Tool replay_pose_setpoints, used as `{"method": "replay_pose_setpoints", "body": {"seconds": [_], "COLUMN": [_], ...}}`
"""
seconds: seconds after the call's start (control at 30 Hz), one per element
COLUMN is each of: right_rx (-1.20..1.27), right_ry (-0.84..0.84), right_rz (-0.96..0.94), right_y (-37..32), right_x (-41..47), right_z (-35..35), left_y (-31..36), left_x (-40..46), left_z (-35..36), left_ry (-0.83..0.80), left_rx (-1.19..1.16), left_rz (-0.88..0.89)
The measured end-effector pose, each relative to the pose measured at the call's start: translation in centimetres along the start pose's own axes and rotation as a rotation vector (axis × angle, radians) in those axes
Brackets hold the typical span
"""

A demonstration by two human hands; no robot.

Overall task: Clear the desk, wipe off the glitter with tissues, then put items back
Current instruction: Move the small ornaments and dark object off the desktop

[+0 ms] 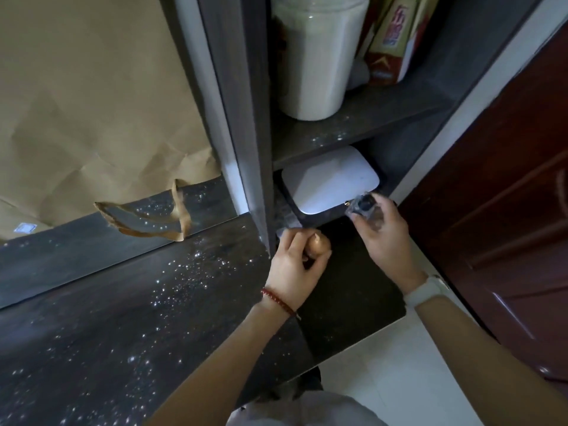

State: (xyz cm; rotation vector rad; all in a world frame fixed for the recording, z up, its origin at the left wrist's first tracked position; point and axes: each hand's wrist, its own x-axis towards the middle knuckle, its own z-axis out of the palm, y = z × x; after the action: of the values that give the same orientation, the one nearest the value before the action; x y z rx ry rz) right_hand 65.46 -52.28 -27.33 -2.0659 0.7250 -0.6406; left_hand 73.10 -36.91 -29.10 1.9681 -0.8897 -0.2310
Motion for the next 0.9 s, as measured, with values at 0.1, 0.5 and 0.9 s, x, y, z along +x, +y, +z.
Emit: {"method": "replay_pose_setpoints", "body": {"seconds": [0.1, 0.5, 0.9], "right_rx": [-0.089, -0.316, -0.190], "right_ry": [0.015, -0.150, -0.113], "right_rz": [-0.088, -0.186, -0.171], "right_y": [0.7, 3.4, 4.4], "right_x": [3.7, 11.0, 8.8], "right_z": [-0.4, 1.2, -0.4], "left_y": [2.4, 2.5, 2.3], "left_x": [3.4, 11.9, 11.1], "left_z": [1.4, 4.8, 5.3], "left_ry": [0.061, 0.145, 0.162], "left_rx": [0.016, 0.142, 0.229], "left_rz": [-0.059, -0.374, -0.365]}}
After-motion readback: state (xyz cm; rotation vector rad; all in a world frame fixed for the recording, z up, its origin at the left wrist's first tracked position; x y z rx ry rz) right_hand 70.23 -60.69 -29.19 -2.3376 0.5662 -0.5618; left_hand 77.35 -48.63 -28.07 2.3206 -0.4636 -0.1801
